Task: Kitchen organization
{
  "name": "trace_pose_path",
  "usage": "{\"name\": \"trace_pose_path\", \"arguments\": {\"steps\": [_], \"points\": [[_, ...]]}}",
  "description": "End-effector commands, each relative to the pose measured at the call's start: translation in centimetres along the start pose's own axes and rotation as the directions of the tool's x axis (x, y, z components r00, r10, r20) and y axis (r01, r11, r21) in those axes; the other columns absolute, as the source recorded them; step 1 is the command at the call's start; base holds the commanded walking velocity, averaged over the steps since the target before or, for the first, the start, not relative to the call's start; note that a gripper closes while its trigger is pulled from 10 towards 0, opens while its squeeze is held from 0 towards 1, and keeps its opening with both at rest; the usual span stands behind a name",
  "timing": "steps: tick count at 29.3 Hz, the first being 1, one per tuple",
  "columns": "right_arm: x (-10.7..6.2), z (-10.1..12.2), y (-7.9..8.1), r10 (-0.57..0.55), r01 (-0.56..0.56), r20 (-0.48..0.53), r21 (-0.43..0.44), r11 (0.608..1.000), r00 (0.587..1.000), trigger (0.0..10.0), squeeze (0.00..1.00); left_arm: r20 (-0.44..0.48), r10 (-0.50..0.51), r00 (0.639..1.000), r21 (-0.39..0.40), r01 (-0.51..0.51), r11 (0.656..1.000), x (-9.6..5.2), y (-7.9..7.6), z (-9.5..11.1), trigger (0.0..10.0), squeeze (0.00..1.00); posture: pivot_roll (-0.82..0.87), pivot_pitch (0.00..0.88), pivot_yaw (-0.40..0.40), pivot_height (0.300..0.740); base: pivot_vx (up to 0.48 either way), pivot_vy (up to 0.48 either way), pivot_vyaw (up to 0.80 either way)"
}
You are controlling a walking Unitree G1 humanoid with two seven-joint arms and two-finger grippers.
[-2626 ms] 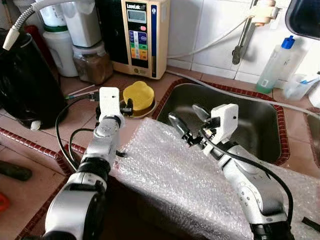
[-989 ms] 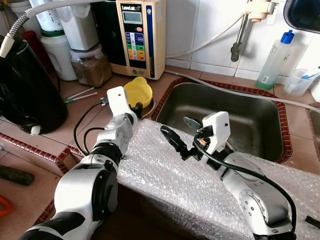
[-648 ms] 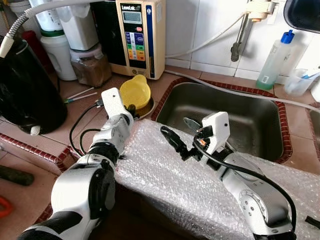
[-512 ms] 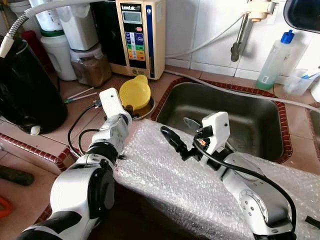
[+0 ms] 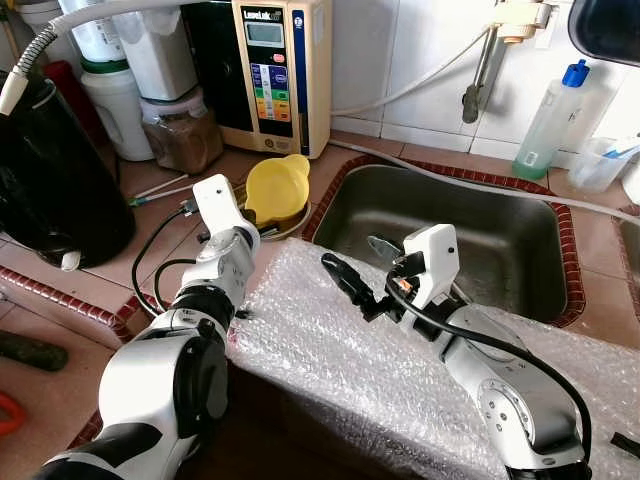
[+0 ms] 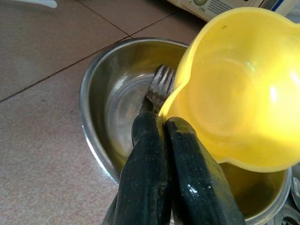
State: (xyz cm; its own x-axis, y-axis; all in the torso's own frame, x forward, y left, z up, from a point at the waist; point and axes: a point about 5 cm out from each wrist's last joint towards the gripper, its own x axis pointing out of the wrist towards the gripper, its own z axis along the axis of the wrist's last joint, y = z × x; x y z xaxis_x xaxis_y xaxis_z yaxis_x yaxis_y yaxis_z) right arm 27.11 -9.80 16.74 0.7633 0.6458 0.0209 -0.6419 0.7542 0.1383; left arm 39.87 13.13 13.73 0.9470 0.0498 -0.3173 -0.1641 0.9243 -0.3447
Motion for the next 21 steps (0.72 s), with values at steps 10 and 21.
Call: {"name": "trace_pose_path", "arguments": {"steps": [10,21], "points": [[0.3,0.1,-0.1,0.004,-0.004,-0.003,-0.001,1.0,1.0,10.0,0.07,0.115,-0.025,0.993,-0.071,0.033,0.997,-0.1,0.5,1.3,0.0,0.0,-0.1,0.0,0.058,0.74,0.0,0.0,0.0],[0.7,1.1,-1.9,-0.131,0.128,0.079,0.033,0.991,0.988,10.0,0.0,0.269,-0.197,0.943,-0.107,0.232,0.967,-0.7,-1.0,1.7,0.0,0.0,-0.1,0.0,0.052,0.74,0.0,0.0,0.0]]}}
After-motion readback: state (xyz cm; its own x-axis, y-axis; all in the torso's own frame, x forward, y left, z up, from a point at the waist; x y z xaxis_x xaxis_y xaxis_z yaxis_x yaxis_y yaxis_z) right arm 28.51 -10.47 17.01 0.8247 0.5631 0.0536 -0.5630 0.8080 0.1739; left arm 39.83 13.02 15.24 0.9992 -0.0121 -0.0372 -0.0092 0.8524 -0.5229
